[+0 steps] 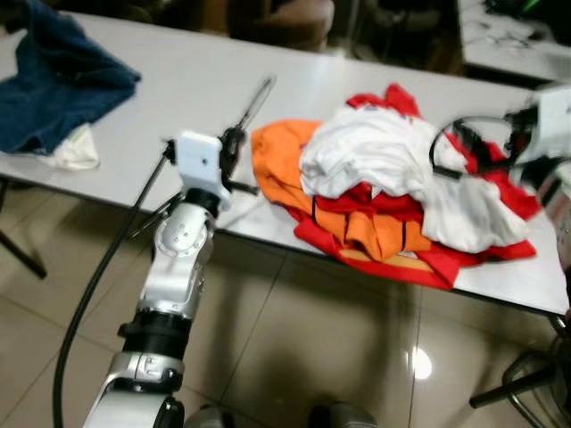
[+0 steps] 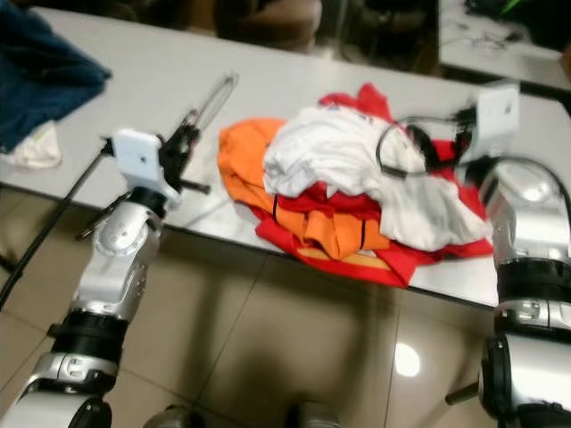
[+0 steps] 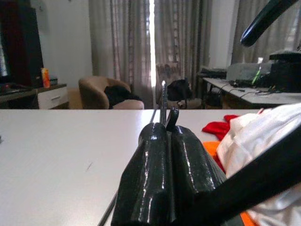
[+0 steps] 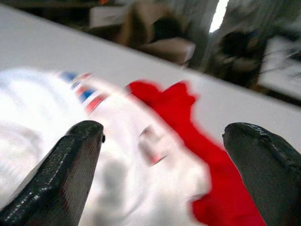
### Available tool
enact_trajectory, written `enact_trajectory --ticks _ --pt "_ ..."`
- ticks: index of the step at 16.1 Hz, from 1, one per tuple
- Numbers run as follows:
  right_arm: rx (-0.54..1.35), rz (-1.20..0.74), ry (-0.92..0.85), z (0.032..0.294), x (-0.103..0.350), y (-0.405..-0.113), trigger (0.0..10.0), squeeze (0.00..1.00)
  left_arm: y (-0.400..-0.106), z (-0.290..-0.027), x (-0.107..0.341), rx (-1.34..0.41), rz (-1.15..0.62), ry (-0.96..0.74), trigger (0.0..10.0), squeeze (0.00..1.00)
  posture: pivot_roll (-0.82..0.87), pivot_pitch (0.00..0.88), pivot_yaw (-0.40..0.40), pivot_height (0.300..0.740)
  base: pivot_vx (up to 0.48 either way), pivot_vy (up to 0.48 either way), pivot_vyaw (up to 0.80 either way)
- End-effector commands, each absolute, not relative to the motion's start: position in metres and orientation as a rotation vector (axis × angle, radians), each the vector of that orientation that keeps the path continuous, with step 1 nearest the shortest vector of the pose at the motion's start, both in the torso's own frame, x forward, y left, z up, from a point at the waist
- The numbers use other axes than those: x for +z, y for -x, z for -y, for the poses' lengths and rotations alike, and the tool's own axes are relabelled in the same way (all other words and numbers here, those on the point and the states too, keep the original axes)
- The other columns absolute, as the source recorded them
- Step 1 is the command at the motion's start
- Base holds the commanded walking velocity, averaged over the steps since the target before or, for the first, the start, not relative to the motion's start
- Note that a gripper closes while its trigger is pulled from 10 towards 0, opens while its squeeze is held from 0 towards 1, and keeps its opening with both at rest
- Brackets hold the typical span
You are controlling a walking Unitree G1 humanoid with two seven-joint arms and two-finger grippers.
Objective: Hang hanger
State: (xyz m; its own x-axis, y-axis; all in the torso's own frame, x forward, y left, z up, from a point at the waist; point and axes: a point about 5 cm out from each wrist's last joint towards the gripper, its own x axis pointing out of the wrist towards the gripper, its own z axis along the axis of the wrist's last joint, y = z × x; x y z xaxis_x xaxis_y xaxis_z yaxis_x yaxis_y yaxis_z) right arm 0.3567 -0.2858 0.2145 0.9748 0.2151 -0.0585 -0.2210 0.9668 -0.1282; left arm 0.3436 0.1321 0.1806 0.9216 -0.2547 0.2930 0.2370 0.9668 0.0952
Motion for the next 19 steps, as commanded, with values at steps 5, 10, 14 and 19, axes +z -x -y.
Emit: enact_trajectory --ticks 5,10,14,19 --pt "0.312 -0.093 0.118 0.281 0.204 -0.353 10.0 0.0 -0.342 -0.138 0.182 -0.242 0.311 -0.071 10.0 0.0 -0.09 0.11 -0.029 0.74 0.0 0.0 0.0" --pt "0.348 -0.107 0.179 0.275 0.202 -0.353 10.0 0.0 -0.342 -0.14 0.182 -0.239 0.309 -0.076 10.0 0.0 -0.09 0.12 -0.027 0.74 0.0 0.0 0.0" --pt "0.244 -0.109 0.26 0.276 0.196 -0.364 10.0 0.0 -0.342 -0.14 0.183 -0.239 0.31 -0.075 10.0 0.0 -0.09 0.123 -0.03 0.74 0.0 0.0 0.0" --pt "0.216 -0.11 0.22 0.267 0.188 -0.373 10.0 0.0 -0.342 -0.139 0.183 -0.236 0.311 -0.071 10.0 0.0 -0.08 0.123 -0.035 0.74 0.0 0.0 0.0"
